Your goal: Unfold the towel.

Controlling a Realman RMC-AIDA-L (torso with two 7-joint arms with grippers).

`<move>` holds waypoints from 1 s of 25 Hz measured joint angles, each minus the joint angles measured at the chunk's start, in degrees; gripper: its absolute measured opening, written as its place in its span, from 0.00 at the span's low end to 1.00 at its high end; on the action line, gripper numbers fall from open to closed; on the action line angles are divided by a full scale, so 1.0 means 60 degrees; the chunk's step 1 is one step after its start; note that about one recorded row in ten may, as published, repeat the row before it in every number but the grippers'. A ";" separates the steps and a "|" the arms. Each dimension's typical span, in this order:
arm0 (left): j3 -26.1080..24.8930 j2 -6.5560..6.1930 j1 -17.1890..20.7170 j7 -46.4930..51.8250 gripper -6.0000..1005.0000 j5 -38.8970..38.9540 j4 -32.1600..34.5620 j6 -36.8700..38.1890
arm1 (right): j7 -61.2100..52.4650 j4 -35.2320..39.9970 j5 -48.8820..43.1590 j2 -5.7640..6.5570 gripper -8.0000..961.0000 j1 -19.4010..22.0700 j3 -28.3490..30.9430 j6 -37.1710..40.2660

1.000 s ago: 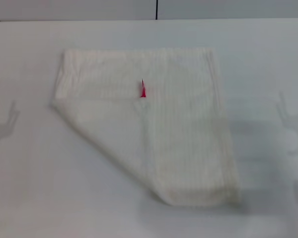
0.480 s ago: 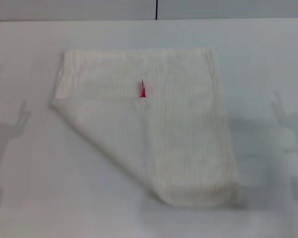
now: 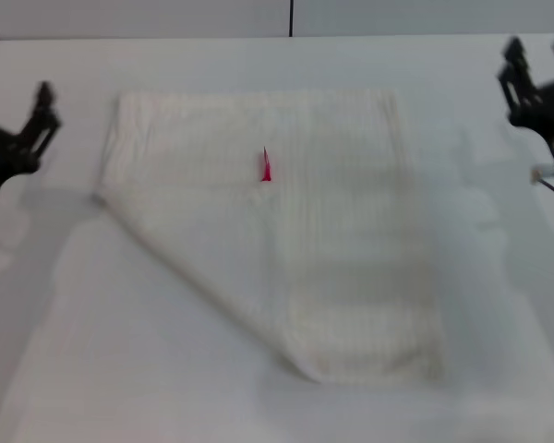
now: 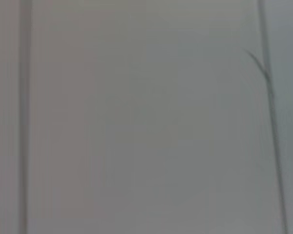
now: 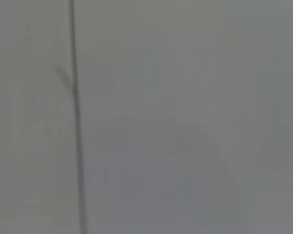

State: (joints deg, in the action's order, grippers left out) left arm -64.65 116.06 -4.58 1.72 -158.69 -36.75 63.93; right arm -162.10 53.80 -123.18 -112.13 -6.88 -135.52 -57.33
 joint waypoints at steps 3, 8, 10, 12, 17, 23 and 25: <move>-0.0017 -0.0768 0.0634 0.0194 0.81 -0.1048 -0.3518 -0.3610 | 0.0591 0.2170 -0.0492 0.0206 0.61 0.0189 0.1673 0.3834; 0.0349 -0.2040 0.0578 0.1280 0.81 -0.1147 -0.7288 -0.8389 | 0.0818 0.3958 -0.1758 -0.0682 0.41 -0.0575 0.5843 1.1289; 0.0471 -0.2383 0.0313 0.1516 0.81 -0.1141 -0.8378 -1.0312 | 0.0819 0.3932 -0.2368 -0.1047 0.33 -0.1315 0.7246 1.3381; 0.0497 -0.2404 0.0137 0.1410 0.81 -0.1125 -0.8951 -1.1507 | 0.0752 0.3595 -0.2801 -0.1144 0.26 -0.2200 0.8238 1.5135; 0.0266 -0.1680 -0.0751 -0.0186 0.81 -0.0698 -0.9897 -1.5510 | 0.0695 0.1989 -0.3220 -0.1080 0.12 -0.4343 0.9710 1.7526; -0.1383 0.0324 -0.1625 -0.4291 0.81 0.0864 -0.9273 -1.8594 | 0.0630 0.0133 -0.3786 -0.1069 0.02 -0.6048 1.0107 1.8035; -0.1390 0.0391 -0.1918 -0.4816 0.81 0.1280 -0.8936 -1.8556 | 0.0632 -0.0536 -0.3848 -0.1020 0.01 -0.6543 1.0175 1.8198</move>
State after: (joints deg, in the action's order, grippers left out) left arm -72.99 118.41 -16.08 -27.18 -151.01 -90.36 -47.41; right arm -158.31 50.58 -146.27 -118.25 -46.13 -74.48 51.86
